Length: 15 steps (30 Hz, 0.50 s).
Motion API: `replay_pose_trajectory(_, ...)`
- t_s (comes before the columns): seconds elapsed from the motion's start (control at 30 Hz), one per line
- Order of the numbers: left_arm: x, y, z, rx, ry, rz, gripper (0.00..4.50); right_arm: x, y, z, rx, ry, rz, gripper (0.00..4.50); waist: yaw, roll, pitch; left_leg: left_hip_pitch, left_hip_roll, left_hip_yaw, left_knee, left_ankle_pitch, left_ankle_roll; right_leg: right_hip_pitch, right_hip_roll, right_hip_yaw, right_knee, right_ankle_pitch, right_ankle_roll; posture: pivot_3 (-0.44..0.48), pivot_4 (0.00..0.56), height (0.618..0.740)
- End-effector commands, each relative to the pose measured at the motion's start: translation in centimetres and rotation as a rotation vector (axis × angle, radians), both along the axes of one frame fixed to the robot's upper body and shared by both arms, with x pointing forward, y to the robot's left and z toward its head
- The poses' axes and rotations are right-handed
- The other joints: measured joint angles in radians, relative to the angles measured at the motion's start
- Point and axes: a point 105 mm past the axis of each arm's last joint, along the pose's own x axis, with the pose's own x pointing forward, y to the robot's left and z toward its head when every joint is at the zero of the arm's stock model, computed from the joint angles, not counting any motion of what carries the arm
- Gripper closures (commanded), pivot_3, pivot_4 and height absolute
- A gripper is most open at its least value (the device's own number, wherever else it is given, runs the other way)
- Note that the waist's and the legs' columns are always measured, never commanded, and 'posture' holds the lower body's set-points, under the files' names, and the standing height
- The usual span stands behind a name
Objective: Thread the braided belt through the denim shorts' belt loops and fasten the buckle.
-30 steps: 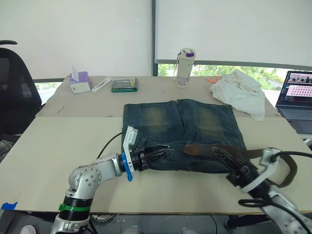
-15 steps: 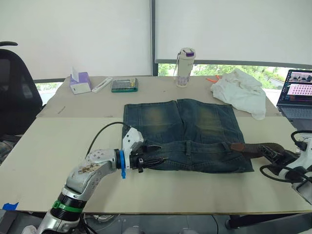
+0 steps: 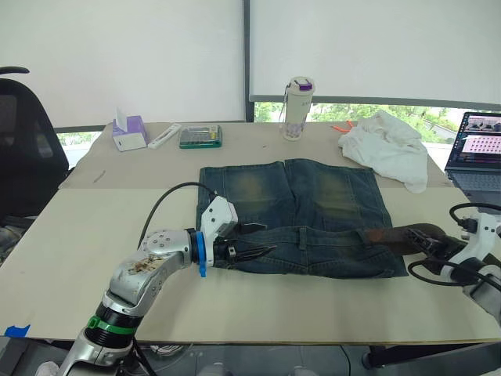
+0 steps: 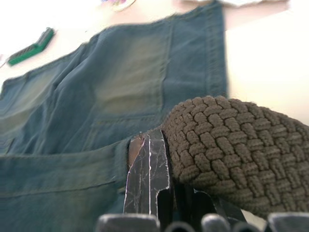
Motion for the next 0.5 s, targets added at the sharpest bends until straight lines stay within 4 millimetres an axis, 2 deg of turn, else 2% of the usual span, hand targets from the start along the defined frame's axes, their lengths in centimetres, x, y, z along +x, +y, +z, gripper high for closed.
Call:
replay_pose_trajectory(0.03, -0.5, -0.7, 1.1, -0.023, -0.032, -0.033, 1.71, 0.3, 1.8, -0.2, -0.014, 0.016, 0.073, 4.50, 0.000, 0.000, 0.000, 0.000, 0.000, 0.000, 0.000, 0.000, 0.000, 0.000, 0.000, 0.000, 0.000, 0.000, 0.000, 0.000, 0.150, 0.740)
replay_pose_trajectory(0.3, -0.7, -1.0, 0.7, -0.008, -0.028, -0.045, 1.71, 0.5, 4.0, -2.8, 0.088, 0.093, 0.141, 4.50, -0.010, 0.000, 0.000, 0.001, 0.001, 0.000, 0.000, 0.000, 0.000, 0.000, 0.002, 0.000, 0.000, 0.000, 0.000, 0.000, 0.150, 0.740)
replay_pose_trajectory(0.5, -0.5, -1.3, 0.5, -0.017, -0.013, -0.048, 1.71, 1.2, 5.0, -2.7, 0.234, 0.067, 0.159, 4.50, -0.011, 0.001, 0.000, 0.001, 0.001, 0.000, 0.000, 0.000, 0.000, 0.000, 0.003, 0.001, 0.001, 0.000, 0.000, 0.000, 0.150, 0.740)
